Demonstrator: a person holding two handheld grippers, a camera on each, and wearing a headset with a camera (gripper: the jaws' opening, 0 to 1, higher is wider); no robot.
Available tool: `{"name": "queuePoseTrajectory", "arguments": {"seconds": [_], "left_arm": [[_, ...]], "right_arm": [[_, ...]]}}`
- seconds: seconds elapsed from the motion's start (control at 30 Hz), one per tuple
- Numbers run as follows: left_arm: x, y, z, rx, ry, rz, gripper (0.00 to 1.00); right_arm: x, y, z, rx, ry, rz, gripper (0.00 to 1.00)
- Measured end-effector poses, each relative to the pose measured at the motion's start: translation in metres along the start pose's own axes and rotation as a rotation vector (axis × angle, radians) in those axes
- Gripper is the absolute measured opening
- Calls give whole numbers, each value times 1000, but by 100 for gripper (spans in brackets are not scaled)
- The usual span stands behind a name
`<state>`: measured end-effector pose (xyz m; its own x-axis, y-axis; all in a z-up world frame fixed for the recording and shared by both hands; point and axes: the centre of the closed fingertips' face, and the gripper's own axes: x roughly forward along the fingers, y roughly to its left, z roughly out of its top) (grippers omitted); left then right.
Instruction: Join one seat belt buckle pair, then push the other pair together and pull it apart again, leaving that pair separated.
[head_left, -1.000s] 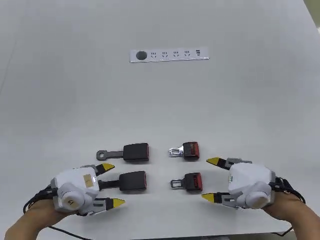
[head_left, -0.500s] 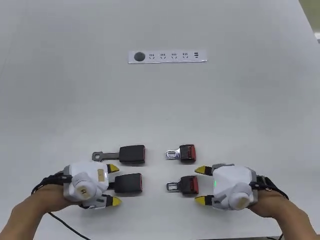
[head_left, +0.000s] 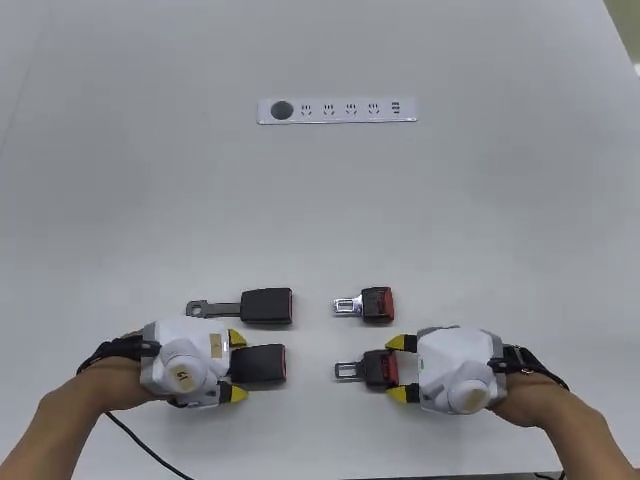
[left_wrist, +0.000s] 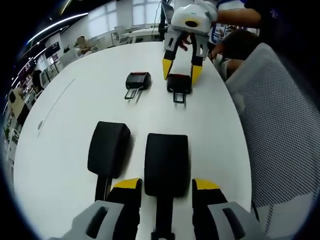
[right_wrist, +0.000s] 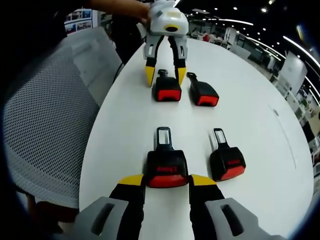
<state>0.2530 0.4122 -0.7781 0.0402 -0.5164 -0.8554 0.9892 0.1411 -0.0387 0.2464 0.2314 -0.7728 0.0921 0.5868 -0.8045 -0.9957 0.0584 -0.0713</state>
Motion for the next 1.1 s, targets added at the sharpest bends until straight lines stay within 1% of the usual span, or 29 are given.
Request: {"name": "queuePoseTrajectory", "arguments": {"seconds": [0.03,0.07,0.13,0.2,0.37,0.63,0.97,1.1], "left_arm": [[1,-1,-1,18,9,-2,40],[1,3,-1,59,12,12,37],[1,3,-1,30,12,5,34],[2,3,0,44,10,1,34],[2,3,1,37,8,1,33],[2,3,2,60,-2,-10,33],[1,2,3,94,13,-29,33],[0,2,3,96,14,-31,33]], "right_arm": [[0,0,0,2,0,0,31],[0,0,0,4,0,-1,31],[0,0,1,9,-1,-4,31],[0,-1,1,10,-2,-7,31],[0,-2,1,14,-2,-9,31],[0,-2,1,16,0,-6,30],[0,-6,5,17,-6,-18,30],[1,-7,8,11,-7,-17,30]]}}
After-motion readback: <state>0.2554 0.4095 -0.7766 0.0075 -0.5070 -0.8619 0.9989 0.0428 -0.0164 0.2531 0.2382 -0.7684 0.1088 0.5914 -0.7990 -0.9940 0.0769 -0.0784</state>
